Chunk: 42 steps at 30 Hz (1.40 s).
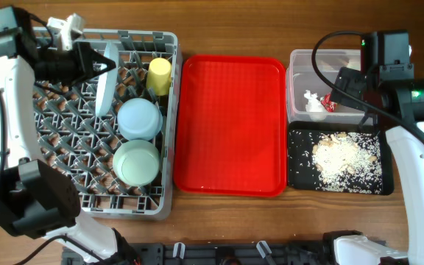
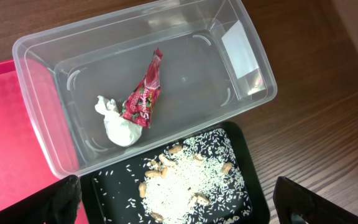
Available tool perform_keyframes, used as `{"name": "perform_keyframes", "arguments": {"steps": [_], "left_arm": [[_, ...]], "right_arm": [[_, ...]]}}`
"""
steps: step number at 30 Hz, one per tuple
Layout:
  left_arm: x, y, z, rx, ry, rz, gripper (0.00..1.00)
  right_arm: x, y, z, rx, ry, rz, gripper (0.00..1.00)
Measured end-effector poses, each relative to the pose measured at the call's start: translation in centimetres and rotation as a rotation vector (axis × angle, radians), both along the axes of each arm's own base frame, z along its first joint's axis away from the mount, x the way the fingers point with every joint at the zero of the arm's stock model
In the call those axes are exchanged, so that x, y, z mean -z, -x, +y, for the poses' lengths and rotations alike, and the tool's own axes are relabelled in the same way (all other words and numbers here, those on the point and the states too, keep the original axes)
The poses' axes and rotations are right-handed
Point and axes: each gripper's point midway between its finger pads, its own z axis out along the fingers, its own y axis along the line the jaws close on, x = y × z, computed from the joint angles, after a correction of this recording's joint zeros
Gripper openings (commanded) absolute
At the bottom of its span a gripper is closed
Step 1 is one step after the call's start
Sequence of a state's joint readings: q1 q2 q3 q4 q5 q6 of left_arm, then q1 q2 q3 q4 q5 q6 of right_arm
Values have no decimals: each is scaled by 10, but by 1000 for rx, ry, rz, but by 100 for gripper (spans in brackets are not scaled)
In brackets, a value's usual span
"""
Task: Sort waste into correct bins and load items into the dishwasher rack
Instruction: 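Stand the light-blue plate upright in the rack slots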
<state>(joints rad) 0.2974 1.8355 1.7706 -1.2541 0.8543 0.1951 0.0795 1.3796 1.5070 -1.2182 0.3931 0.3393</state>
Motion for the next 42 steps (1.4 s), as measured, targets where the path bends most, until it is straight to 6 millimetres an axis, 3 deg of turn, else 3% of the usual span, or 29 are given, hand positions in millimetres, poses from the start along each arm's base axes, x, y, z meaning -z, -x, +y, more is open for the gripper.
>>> {"name": "perform_keyframes", "arguments": {"steps": [6,13,23,33,38,40,41,42], "left_arm": [[-27,1,-7,4,193,-39,4],[-37,3,-13,19,260,-52,4],[-13,-1,4,-22,96,-20,4],[-9,-7,8,-27,69,-37,4],[9,-16,12,-25,77,-11,4],[17,-21,14,-26,75,-9,11],[19,-23,15,-26,72,-12,28],[21,-25,15,-24,67,-17,35]], "right_arm": [[0,0,0,0,0,0,100],[0,0,0,0,0,0,100],[0,0,0,0,0,0,100],[0,0,0,0,0,0,100],[0,0,0,0,0,0,100],[0,0,0,0,0,0,100],[0,0,0,0,0,0,100],[0,0,0,0,0,0,100]]}}
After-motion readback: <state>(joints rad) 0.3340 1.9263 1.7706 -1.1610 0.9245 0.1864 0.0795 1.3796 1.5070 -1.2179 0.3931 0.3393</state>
